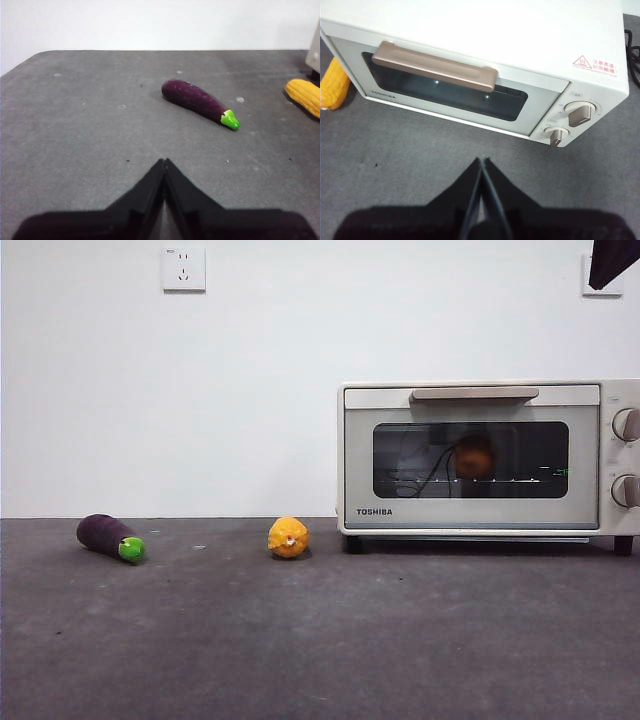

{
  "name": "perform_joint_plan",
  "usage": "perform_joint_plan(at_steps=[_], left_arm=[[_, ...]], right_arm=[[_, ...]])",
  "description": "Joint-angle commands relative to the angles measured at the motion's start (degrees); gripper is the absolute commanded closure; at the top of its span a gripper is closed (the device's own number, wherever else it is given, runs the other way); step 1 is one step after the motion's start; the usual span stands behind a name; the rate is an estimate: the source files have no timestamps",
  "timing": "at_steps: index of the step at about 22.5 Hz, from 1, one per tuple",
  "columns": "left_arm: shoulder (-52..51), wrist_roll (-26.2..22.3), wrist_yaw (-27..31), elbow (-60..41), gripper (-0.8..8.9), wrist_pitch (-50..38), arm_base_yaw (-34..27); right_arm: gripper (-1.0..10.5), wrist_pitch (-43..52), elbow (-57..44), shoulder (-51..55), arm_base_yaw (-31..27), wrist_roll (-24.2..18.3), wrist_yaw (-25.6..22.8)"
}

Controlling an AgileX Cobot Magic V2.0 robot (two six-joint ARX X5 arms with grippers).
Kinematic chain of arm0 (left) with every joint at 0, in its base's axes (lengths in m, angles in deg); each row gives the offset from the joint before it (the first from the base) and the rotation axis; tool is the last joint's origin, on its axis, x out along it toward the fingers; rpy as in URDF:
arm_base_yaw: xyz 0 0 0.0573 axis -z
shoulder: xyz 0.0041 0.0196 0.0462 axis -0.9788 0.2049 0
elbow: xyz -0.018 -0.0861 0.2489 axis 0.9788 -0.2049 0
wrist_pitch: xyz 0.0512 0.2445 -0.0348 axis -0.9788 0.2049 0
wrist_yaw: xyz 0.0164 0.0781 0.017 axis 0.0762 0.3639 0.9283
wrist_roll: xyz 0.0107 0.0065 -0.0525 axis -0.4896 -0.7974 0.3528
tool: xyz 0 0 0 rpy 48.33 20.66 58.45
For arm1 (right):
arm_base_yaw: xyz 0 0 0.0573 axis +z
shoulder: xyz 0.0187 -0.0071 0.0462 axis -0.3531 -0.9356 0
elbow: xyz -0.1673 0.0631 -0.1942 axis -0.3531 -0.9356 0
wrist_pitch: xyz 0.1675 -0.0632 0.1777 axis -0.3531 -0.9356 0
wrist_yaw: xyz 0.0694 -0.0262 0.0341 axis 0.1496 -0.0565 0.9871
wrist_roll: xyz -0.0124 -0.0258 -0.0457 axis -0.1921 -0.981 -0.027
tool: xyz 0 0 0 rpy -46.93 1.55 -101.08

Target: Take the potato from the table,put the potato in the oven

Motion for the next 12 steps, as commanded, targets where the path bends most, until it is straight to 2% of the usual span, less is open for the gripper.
perform_joint_plan(at_steps=[1,12], left_arm=[[-0.13,1.2,-1.92,-0.57,8.17,-0.72,-0.13],[0.57,1.2,-2.14,-0.57,8.17,-0.72,-0.13]], right_arm=[[9.4,0.35,0.09,-0.17,0.04,0.22,-0.2],[9.4,0.35,0.09,-0.17,0.04,0.2,-0.2]])
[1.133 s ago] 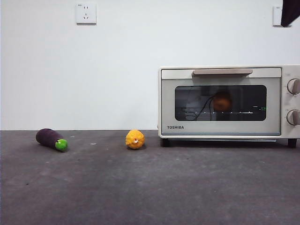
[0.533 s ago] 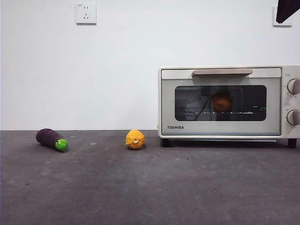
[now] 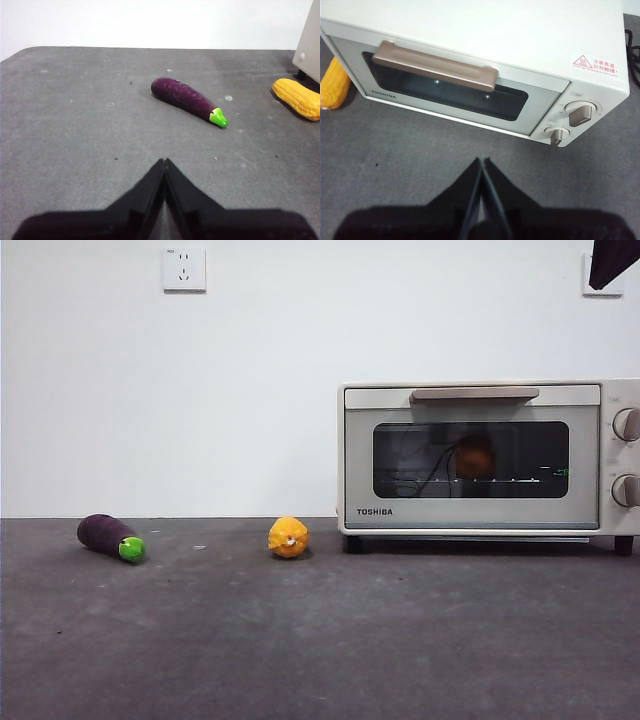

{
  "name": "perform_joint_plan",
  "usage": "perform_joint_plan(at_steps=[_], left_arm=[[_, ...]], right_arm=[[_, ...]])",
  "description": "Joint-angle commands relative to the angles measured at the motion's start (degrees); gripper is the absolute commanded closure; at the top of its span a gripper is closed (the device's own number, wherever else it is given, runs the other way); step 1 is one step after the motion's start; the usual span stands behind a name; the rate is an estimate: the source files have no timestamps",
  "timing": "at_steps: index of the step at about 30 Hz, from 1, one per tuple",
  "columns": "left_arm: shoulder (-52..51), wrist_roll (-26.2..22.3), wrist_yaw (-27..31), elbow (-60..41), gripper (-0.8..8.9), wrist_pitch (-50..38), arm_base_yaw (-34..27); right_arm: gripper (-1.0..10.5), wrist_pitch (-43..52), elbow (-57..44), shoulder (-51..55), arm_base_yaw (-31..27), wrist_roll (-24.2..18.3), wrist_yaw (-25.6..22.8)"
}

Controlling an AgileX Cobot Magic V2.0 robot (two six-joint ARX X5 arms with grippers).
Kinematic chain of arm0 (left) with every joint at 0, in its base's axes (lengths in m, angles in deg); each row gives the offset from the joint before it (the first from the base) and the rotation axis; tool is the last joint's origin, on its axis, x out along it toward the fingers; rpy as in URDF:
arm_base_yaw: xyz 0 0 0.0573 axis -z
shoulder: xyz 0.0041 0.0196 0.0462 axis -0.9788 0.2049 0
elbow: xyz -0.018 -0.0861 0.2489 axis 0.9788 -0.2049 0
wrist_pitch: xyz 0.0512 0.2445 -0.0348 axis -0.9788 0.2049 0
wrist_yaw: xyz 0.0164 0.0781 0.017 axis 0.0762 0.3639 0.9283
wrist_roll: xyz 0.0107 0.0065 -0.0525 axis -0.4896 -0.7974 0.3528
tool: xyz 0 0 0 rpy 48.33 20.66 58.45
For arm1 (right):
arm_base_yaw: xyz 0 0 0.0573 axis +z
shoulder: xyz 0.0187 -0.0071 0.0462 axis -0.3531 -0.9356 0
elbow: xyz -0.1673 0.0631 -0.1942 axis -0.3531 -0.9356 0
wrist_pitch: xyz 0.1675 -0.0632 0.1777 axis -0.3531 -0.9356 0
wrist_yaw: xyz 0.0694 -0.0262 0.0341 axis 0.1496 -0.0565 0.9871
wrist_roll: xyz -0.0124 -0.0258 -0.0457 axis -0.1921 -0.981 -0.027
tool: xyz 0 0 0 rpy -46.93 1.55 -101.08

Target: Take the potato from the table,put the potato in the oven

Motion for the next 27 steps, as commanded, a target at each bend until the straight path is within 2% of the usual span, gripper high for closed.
perform_joint_plan(at_steps=[1,16,19,27], left_arm=[[0.09,0.48,0.04,-0.55,8.17,-0.72,-0.13],[0.09,0.48,0.04,-0.57,8.17,-0.72,-0.13],[0.09,0.48,0.04,-0.55,8.17,-0.72,-0.13],[0.44,0.48,0.07,-0.55,8.17,-0.72,-0.13]], right_arm=[[9.4,0.35,0.09,-0.17,0.04,0.2,-0.2],[9.4,0.59,0.09,-0.13,-0.04,-0.39,-0.66],[9.4,3.87,0.07,1.66,-1.68,-3.41,-0.61],[9.4,18.88,0.04,8.87,-8.74,-3.85,2.38]])
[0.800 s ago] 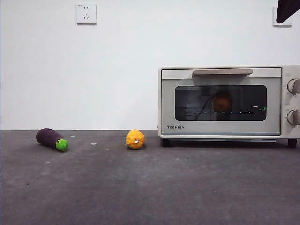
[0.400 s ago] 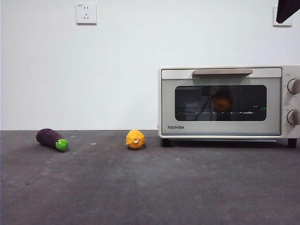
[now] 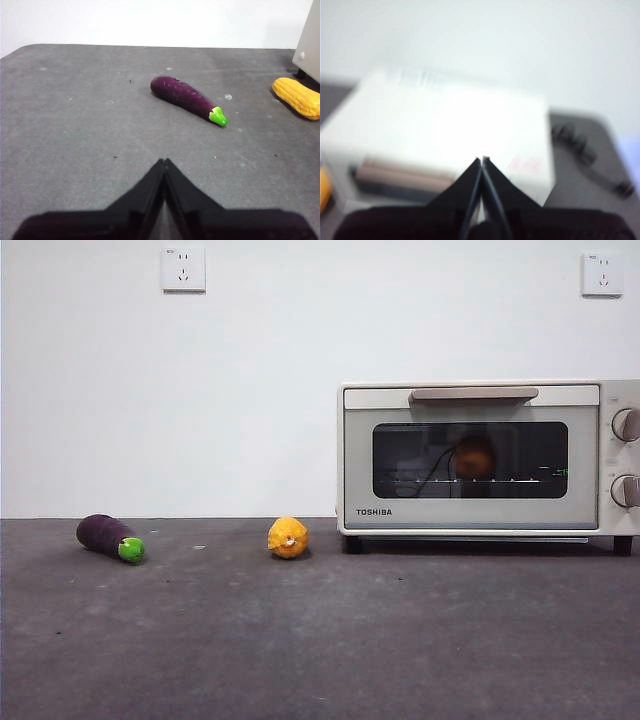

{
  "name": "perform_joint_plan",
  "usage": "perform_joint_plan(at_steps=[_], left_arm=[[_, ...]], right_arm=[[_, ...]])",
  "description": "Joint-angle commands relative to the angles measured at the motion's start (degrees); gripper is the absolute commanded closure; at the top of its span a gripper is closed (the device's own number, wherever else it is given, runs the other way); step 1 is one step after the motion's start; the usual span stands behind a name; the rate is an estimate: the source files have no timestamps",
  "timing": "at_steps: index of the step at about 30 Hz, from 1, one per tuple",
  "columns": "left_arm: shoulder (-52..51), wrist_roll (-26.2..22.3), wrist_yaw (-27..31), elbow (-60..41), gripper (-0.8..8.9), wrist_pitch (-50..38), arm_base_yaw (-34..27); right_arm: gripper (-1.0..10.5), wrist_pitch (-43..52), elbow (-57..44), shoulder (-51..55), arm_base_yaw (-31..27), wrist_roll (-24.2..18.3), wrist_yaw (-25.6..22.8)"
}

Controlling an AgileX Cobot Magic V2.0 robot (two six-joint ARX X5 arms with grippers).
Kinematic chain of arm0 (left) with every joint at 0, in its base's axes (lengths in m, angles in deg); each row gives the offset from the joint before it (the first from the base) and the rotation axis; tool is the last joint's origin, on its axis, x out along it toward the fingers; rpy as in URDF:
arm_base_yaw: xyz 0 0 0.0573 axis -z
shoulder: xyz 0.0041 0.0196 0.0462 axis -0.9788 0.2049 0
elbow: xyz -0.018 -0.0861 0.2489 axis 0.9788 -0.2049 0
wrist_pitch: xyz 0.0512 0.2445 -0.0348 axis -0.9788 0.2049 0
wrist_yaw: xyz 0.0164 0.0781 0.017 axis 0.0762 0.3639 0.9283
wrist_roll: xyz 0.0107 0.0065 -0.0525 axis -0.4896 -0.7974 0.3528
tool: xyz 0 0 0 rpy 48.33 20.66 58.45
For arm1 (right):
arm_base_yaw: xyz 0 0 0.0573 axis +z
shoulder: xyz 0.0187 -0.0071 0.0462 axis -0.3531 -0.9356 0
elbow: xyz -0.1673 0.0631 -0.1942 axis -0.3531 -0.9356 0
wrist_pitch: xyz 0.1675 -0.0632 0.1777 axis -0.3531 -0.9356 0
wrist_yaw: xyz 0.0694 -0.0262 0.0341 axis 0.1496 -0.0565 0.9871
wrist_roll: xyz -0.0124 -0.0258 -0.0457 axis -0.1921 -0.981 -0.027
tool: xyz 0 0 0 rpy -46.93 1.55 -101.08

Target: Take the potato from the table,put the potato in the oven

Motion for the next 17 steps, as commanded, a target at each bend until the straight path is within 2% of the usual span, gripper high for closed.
perform_joint_plan(at_steps=[1,5,9,12,17], left_arm=[[0.11,0.17,0.04,-0.55,8.17,-0.7,-0.13],[0.11,0.17,0.07,-0.55,8.17,-0.7,-0.13],[0.11,0.17,0.07,-0.55,8.17,-0.7,-0.13],[0.11,0.17,0.04,-0.55,8.17,-0.7,-0.13],[0.11,0.17,0.04,-0.55,8.17,-0.7,-0.13]], right_arm=[[9.4,3.26,0.0,1.81,-3.45,-0.94,0.31],[9.4,6.45,-1.38,4.72,-9.33,-2.67,1.2],[9.4,12.46,-8.5,8.96,-13.57,-4.72,2.29],[9.4,22.03,-18.75,14.01,-15.32,-5.86,4.57],[9.4,39.85,-38.36,23.82,-14.75,-6.93,6.75]])
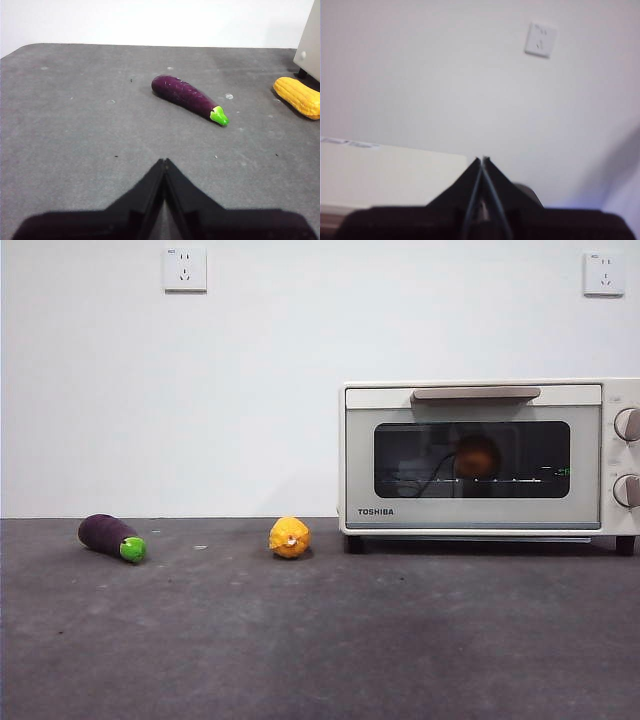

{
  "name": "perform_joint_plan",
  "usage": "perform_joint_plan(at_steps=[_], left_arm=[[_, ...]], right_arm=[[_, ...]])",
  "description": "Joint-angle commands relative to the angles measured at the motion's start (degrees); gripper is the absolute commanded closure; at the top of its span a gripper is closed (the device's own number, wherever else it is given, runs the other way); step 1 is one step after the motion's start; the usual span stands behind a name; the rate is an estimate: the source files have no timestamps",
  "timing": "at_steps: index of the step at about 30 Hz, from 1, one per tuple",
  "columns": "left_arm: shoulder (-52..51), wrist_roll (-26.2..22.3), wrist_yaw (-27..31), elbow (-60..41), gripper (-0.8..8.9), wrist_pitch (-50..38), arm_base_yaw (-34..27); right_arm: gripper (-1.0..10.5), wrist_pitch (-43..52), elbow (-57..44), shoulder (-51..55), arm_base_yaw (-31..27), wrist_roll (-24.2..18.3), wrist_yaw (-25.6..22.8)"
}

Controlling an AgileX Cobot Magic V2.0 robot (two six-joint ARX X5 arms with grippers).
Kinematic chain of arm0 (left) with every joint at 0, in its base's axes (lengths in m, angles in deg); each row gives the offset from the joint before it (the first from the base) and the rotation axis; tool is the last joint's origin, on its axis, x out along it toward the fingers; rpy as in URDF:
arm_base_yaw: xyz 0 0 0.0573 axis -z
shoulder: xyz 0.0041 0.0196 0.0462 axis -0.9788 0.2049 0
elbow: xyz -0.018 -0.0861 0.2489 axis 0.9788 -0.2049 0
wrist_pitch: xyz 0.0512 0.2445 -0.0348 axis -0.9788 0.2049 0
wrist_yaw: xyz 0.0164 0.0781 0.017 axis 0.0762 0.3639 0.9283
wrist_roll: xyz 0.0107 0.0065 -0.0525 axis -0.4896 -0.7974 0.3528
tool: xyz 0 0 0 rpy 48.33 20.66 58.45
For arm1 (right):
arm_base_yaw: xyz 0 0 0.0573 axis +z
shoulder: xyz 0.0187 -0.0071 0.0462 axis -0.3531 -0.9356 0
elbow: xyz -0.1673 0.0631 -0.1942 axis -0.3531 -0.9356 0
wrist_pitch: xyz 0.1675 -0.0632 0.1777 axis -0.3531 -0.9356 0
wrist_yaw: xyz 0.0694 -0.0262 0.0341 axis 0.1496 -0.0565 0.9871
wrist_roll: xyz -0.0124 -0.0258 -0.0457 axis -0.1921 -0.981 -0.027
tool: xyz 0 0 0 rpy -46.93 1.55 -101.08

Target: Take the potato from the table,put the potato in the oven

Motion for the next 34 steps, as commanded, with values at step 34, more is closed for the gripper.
perform_joint_plan(at_steps=[34], left_arm=[[-0.02,0.17,0.04,-0.55,8.17,-0.7,-0.13]], right_arm=[[9.4,-9.68,-40.94,38.25,9.33,14.58,-11.04]])
